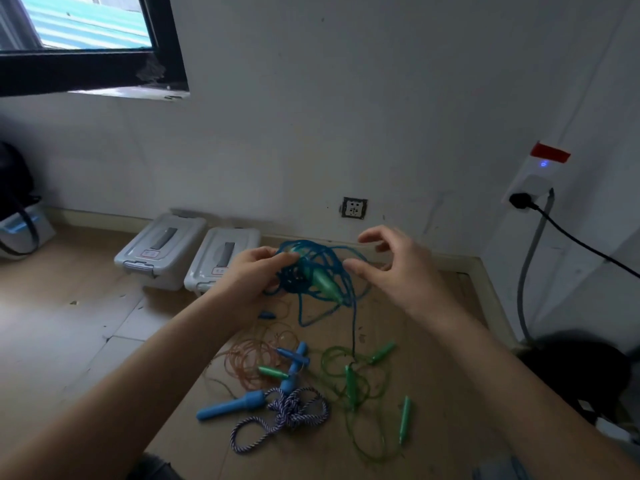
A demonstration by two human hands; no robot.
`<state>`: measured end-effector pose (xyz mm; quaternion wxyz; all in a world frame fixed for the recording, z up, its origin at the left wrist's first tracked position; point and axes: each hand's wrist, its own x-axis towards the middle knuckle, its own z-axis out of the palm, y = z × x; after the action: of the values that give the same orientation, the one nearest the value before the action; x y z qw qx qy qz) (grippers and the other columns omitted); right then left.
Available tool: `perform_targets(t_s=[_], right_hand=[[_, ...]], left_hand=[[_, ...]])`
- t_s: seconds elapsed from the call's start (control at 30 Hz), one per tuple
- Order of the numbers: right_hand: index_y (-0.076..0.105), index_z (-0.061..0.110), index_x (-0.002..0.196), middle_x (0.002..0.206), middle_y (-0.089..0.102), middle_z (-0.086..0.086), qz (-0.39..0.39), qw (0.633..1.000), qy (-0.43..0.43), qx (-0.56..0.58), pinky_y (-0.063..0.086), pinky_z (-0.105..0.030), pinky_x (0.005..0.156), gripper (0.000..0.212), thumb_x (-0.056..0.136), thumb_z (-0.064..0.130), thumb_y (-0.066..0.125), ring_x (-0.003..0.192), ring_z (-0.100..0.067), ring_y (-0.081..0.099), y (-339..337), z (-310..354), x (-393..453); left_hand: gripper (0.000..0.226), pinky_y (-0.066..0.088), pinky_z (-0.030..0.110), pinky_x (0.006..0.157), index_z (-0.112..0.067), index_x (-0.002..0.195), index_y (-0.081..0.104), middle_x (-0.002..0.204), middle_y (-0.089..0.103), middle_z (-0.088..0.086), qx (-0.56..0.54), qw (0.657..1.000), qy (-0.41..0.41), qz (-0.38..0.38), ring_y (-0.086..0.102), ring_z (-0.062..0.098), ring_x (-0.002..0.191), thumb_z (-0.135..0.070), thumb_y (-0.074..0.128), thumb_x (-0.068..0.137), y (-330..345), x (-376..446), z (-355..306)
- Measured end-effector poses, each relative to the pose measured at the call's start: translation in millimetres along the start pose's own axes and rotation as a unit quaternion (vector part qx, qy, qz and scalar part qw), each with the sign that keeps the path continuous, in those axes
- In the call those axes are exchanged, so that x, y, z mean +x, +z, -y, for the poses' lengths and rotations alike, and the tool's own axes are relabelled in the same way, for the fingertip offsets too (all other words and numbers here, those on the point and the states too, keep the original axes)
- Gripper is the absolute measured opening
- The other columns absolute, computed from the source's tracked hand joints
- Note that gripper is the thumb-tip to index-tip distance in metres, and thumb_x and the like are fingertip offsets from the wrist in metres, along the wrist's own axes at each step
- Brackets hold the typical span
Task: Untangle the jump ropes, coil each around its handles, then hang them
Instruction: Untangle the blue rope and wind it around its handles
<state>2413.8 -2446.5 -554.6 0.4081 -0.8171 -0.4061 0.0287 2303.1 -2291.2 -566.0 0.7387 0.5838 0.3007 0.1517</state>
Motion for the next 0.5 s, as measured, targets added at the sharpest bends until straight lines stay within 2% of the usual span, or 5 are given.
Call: perform_targets(t_s=[0.1,0.2,0.3,0.43,0.5], right_hand=[[0.054,0.030,0.090,0.084,0.058,0.014,0.057,0.996,-0.062,0.000,0.042,-0.013,0.065,0.023,0.077,0.043,0.068,0.075,0.002,0.053,2,11,-6],[0.051,0.028,0.100,0.088,0.059,0.010,0.118,0.983,-0.067,-0.121,0.049,-0.024,0.070,0.033,0.077,0.042,0.070,0.079,-0.008,0.057,16,10,-11],[0.044,0.026,0.101,0.082,0.062,0.005,0.136,0.986,-0.035,-0.091,0.053,-0.027,0.063,0.039,0.077,0.030,0.074,0.070,-0.011,0.061,19,9,-10],[0.050,0.024,0.101,0.072,0.057,0.009,0.112,0.989,-0.047,-0.082,0.046,-0.020,0.055,0.031,0.079,0.022,0.072,0.064,-0.006,0.058,14,6,-8],[0.056,0.022,0.100,0.081,0.064,0.003,0.092,0.989,-0.060,-0.098,0.052,-0.026,0.061,0.021,0.083,0.022,0.068,0.071,-0.012,0.061,10,6,-8]], left_hand=[[0.013,0.043,0.013,0.037,-0.007,0.080,0.057,0.069,0.062,0.007,-0.002,0.999,-0.020,-0.039,0.058,0.004,0.038,-0.018,0.059,0.088,-3,3,1],[0.023,0.047,0.015,0.041,-0.002,0.098,0.058,0.080,0.064,0.012,0.026,0.999,-0.041,0.008,0.064,0.008,0.048,-0.023,0.058,0.088,3,1,7],[0.032,0.052,0.017,0.050,-0.002,0.103,0.056,0.090,0.064,0.013,0.073,0.996,-0.032,0.030,0.066,0.014,0.068,-0.029,0.059,0.087,8,0,14],[0.055,0.051,0.017,0.057,-0.012,0.108,0.050,0.094,0.065,0.011,0.161,0.979,-0.038,0.118,0.063,0.009,0.067,-0.035,0.074,0.065,10,-2,18],[0.053,0.051,0.016,0.055,-0.016,0.109,0.049,0.091,0.067,0.008,0.166,0.980,-0.020,0.110,0.064,0.006,0.066,-0.027,0.076,0.066,10,0,22]])
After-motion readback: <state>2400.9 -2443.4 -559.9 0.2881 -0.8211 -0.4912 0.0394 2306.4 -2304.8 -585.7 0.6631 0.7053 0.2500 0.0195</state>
